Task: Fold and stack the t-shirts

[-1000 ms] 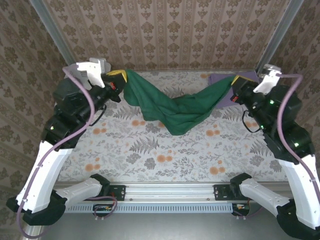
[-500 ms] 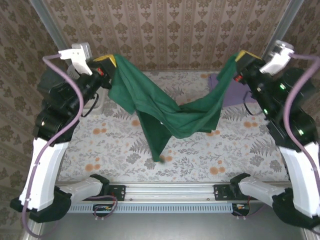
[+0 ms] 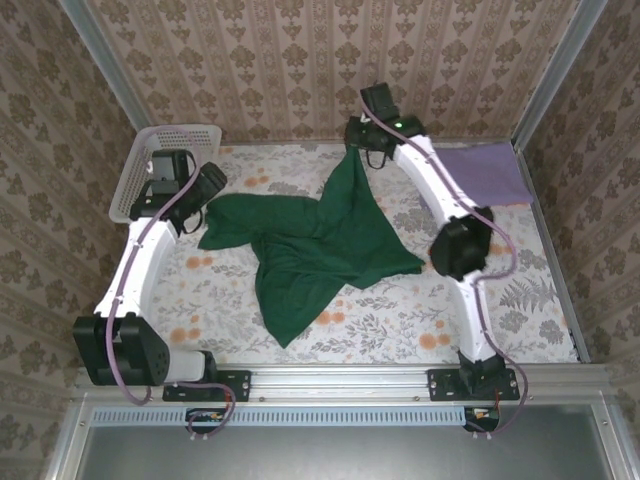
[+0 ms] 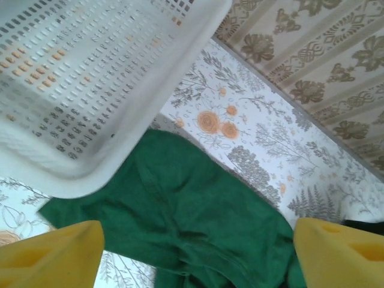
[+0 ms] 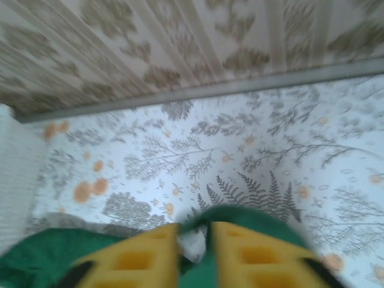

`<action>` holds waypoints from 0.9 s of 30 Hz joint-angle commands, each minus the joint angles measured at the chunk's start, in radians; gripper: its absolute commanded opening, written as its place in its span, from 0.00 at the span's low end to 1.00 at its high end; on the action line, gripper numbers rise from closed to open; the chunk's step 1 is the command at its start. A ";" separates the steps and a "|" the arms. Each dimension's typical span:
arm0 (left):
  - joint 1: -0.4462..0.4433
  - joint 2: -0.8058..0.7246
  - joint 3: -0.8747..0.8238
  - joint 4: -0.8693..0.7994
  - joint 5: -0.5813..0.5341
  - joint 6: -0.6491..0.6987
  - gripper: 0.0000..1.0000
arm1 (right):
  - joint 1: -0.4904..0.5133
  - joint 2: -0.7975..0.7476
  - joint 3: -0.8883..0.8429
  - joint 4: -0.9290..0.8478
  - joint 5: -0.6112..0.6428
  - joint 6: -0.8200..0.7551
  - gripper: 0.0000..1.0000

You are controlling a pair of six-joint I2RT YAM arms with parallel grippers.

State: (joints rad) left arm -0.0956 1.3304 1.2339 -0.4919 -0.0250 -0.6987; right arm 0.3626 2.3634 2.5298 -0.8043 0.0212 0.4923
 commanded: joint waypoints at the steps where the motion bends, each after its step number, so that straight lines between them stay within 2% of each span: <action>1: -0.075 -0.052 0.040 0.033 -0.013 0.087 0.94 | 0.002 0.143 0.393 -0.368 -0.016 -0.034 0.63; 3: -0.143 0.000 0.077 -0.010 0.010 0.170 0.96 | -0.006 0.139 0.437 -0.449 0.013 -0.052 0.72; 5: -0.198 0.070 0.112 -0.045 0.065 0.222 0.95 | -0.013 0.040 0.304 -0.460 0.039 -0.061 0.73; 7: -0.249 0.167 0.156 -0.074 0.115 0.257 0.94 | -0.018 -0.135 0.009 -0.342 0.044 -0.062 0.73; 9: -0.292 0.279 0.212 -0.095 0.156 0.279 0.93 | -0.030 -0.397 -0.439 -0.073 0.034 -0.048 0.74; 11: -0.321 0.382 0.271 -0.112 0.179 0.297 0.91 | -0.060 -0.604 -0.797 0.127 0.022 -0.003 0.77; 14: -0.355 0.533 0.376 -0.154 0.225 0.335 0.88 | -0.157 -0.803 -1.183 0.275 -0.087 0.076 0.72; 17: -0.406 0.647 0.458 -0.205 0.245 0.369 0.82 | -0.252 -0.915 -1.486 0.403 -0.221 0.147 0.68; 21: -0.433 0.722 0.473 -0.198 0.262 0.368 0.78 | -0.302 -0.966 -1.735 0.510 -0.274 0.189 0.62; 27: -0.440 0.756 0.445 -0.152 0.313 0.340 0.73 | -0.307 -0.943 -1.826 0.586 -0.309 0.193 0.56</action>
State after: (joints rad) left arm -0.5419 2.0804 1.6676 -0.6506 0.2455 -0.3649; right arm 0.0570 1.4269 0.7147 -0.3592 -0.2260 0.6540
